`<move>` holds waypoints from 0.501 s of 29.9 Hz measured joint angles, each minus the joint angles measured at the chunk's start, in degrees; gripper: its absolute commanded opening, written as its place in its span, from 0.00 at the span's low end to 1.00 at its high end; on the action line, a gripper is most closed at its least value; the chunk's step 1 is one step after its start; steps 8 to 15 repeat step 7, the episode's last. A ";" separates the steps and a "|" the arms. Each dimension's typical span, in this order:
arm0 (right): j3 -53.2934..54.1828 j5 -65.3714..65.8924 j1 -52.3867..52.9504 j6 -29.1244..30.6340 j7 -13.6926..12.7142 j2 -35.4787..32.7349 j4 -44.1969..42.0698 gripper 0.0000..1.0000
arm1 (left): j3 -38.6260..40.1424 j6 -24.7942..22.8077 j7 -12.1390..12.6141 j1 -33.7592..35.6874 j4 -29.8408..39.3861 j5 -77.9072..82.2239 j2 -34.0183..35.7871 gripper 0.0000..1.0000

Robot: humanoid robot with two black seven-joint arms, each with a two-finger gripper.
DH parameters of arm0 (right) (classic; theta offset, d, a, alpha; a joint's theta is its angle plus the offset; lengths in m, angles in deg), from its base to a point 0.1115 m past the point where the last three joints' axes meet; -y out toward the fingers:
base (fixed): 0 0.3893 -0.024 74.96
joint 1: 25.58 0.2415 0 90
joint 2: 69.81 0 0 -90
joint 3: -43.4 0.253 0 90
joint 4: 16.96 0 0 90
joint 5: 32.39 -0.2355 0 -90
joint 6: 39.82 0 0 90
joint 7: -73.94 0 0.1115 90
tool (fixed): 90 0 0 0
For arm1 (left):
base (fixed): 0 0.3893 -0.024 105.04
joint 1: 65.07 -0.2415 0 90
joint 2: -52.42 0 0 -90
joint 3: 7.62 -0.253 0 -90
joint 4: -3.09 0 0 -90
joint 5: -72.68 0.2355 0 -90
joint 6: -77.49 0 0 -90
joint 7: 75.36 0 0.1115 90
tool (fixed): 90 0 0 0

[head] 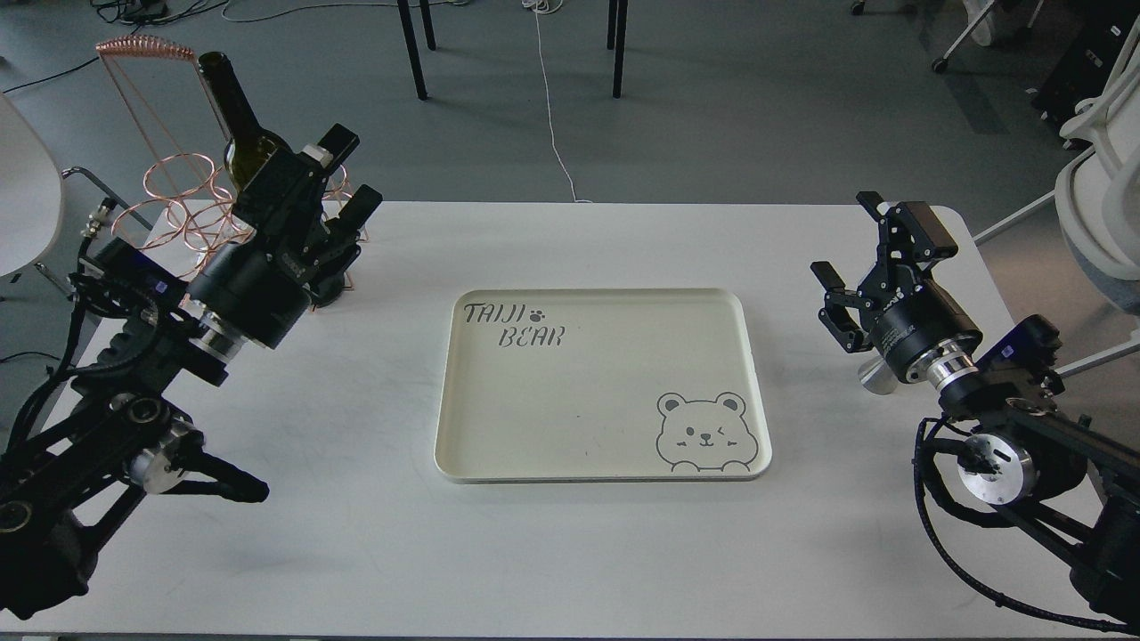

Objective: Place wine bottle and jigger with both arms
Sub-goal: 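Open the left gripper and withdraw it from the bottle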

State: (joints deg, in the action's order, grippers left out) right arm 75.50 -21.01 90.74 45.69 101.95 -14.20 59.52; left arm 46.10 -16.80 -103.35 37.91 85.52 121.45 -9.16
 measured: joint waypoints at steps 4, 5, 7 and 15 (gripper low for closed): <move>-0.07 -0.04 -1.91 0.01 0.00 1.99 0.04 0.98 | 6.16 -1.38 2.30 -5.97 -1.72 0.02 -6.59 0.98; -0.07 -0.04 -2.17 0.01 0.00 2.17 0.05 0.98 | 7.02 -2.02 3.08 -6.56 -2.51 0.03 -7.58 0.98; -0.07 -0.04 -2.65 0.01 0.00 2.38 0.06 0.98 | 8.26 -3.64 4.15 -7.31 -4.45 -0.09 -9.01 0.98; -0.07 -0.04 -2.65 0.01 0.00 2.38 0.06 0.98 | 8.26 -3.64 4.15 -7.31 -4.45 -0.09 -9.01 0.98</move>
